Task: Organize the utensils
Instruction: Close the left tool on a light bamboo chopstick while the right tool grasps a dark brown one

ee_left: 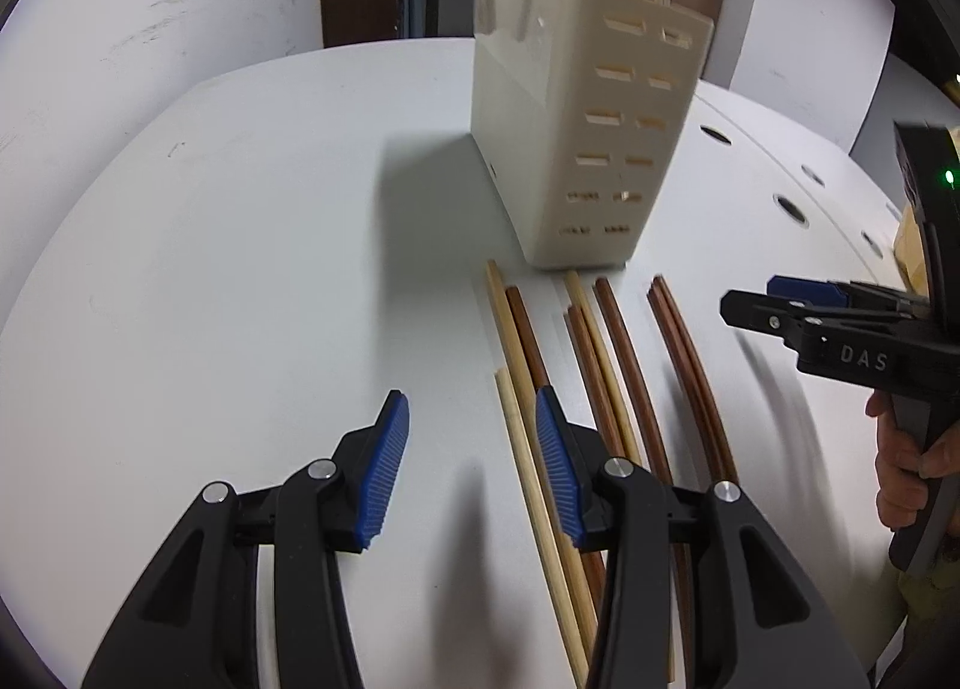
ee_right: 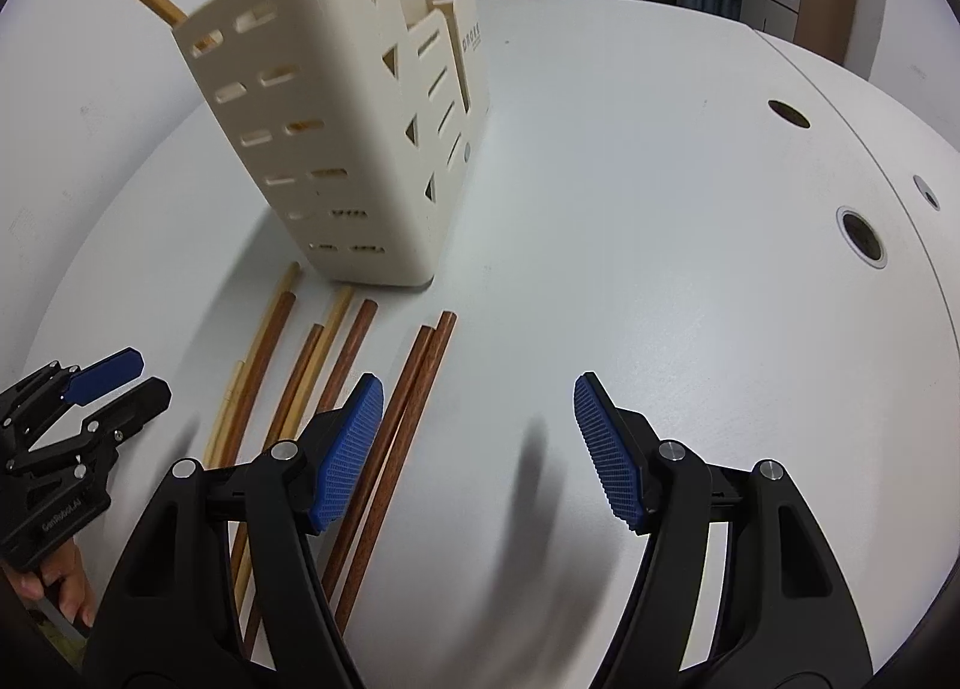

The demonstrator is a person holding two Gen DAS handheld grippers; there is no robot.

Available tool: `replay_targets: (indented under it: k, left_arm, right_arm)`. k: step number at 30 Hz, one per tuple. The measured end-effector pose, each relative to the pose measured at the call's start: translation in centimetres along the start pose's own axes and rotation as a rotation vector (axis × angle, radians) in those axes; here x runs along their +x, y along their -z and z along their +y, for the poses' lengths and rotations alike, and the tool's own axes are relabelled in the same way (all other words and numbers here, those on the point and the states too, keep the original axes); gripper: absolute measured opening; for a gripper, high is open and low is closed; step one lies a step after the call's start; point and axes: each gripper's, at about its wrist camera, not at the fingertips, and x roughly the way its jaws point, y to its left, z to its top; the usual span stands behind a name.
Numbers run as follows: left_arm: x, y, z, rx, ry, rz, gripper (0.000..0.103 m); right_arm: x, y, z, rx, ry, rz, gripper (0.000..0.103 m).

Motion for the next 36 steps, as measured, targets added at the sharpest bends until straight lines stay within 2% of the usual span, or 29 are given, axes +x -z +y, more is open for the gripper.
replay_targets:
  k: [6,15,29,36]
  left_arm:
    - [1.6,0.4,-0.8,0.025,-0.011,0.038,0.043]
    - [3.3,1.1,-0.8,0.011,-0.025,0.066,0.043]
    - [3.7,0.6,-0.6,0.035,-0.055,0.086,0.043]
    - [3.8,0.0,-0.7,0.047,-0.071,0.109,0.043]
  right_arm:
    - [1.1,0.1,-0.1,-0.004,0.020,0.022,0.063]
    - [2.4,0.5,0.7,-0.019,0.031,0.032,0.063]
    - [2.5,0.5,1.6,-0.035,0.074,0.042,0.063]
    - [2.5,0.6,2.4,-0.060,0.125,0.067,0.063]
